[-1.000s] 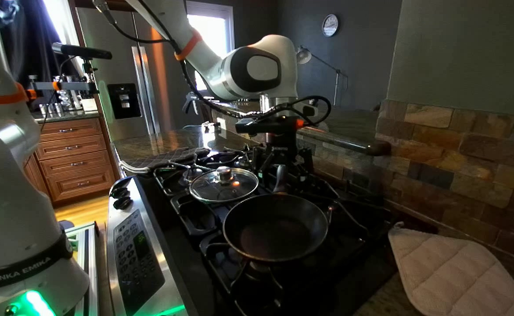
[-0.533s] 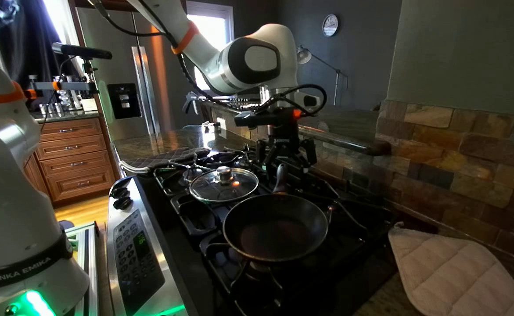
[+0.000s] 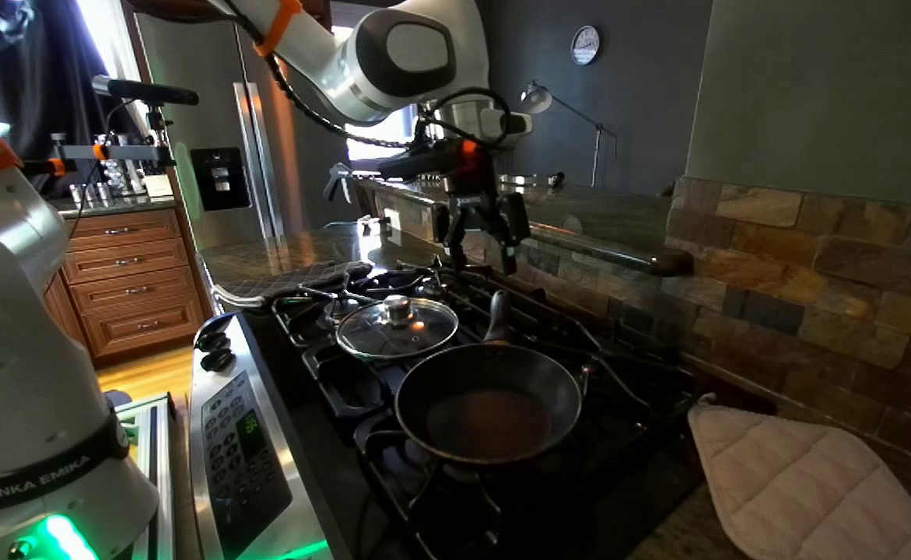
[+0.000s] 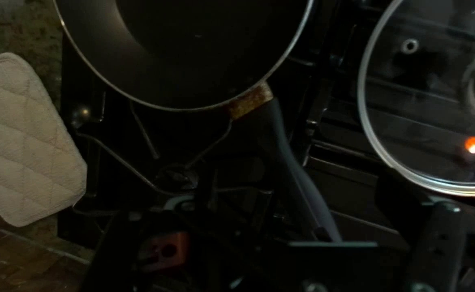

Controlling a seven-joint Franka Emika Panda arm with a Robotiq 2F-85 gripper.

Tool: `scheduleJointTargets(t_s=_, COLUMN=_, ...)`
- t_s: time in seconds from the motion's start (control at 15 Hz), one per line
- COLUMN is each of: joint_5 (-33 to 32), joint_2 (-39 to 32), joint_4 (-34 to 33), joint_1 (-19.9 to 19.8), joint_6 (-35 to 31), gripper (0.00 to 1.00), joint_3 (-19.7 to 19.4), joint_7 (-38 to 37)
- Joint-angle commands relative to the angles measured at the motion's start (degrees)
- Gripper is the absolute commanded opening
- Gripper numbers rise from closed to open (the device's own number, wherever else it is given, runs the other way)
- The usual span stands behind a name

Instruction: Move the pan downwards and put the lid on it

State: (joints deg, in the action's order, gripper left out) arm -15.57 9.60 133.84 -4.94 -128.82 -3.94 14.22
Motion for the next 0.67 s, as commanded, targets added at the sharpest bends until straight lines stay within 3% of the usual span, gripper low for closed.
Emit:
scheduleJointTargets(t_s=0.0, joint_5=1.1, joint_2=6.0, joint_4=4.9, joint_1=2.0, joint_6=3.0, gripper=1.00, joint_3=2.3, joint_7=-5.9)
scheduleJointTargets(t_s=0.2, joint_5=2.9, joint_2=8.3, joint_4=6.6, joint_1=3.6, joint_6=4.7, gripper=1.00, joint_3=3.9, joint_7=-9.4)
scheduleJointTargets(t_s=0.6, joint_5=3.3, joint_2=7.4, joint_4=5.9, joint_1=4.1, joint_6=3.7, gripper=1.00, joint_3=4.0, joint_7=-8.7)
